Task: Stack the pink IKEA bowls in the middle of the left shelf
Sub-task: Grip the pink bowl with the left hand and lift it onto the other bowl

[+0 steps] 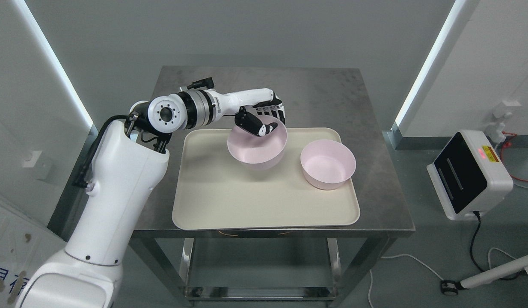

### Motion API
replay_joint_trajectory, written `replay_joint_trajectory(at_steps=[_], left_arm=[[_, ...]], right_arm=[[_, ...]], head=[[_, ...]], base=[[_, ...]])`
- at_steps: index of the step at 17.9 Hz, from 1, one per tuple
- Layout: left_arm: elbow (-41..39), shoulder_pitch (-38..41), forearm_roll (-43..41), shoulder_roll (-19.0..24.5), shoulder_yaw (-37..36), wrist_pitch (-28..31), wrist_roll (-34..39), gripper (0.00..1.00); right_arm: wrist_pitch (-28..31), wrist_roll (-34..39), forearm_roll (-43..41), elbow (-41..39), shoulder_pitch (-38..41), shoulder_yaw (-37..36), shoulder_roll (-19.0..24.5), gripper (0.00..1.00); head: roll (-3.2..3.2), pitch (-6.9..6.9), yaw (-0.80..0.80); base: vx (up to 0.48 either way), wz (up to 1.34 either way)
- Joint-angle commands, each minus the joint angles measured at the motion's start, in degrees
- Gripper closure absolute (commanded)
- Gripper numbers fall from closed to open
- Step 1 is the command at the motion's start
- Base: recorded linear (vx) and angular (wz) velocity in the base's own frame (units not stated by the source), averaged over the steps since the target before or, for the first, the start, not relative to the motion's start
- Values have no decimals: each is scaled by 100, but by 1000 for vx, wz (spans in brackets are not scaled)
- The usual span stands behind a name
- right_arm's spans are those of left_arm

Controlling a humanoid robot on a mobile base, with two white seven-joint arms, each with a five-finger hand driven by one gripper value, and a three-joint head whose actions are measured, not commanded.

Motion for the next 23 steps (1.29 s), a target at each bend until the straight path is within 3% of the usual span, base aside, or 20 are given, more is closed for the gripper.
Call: replay_joint_trajectory(at_steps=[1, 5, 12, 23], left_arm=[[-32, -363, 200, -303, -1671, 14, 422, 99], [257, -810, 965, -303, -2614, 49, 1493, 98], [679, -882, 1125, -303, -3063, 31, 1627, 97], [1330, -1101, 1116, -303, -2536, 22, 1927, 96]], right_arm=[[-24, 4, 0, -193, 167, -70, -100, 0], [-33, 4, 0, -193, 167, -70, -100, 0], [-33, 4, 0, -193, 167, -62, -100, 0], [-33, 4, 0, -193, 167, -62, -100, 0]], head=[[0, 0, 0], [0, 0, 0], [0, 0, 0], [0, 0, 0]], base=[[0, 0], [0, 0], [0, 0], [0, 0]])
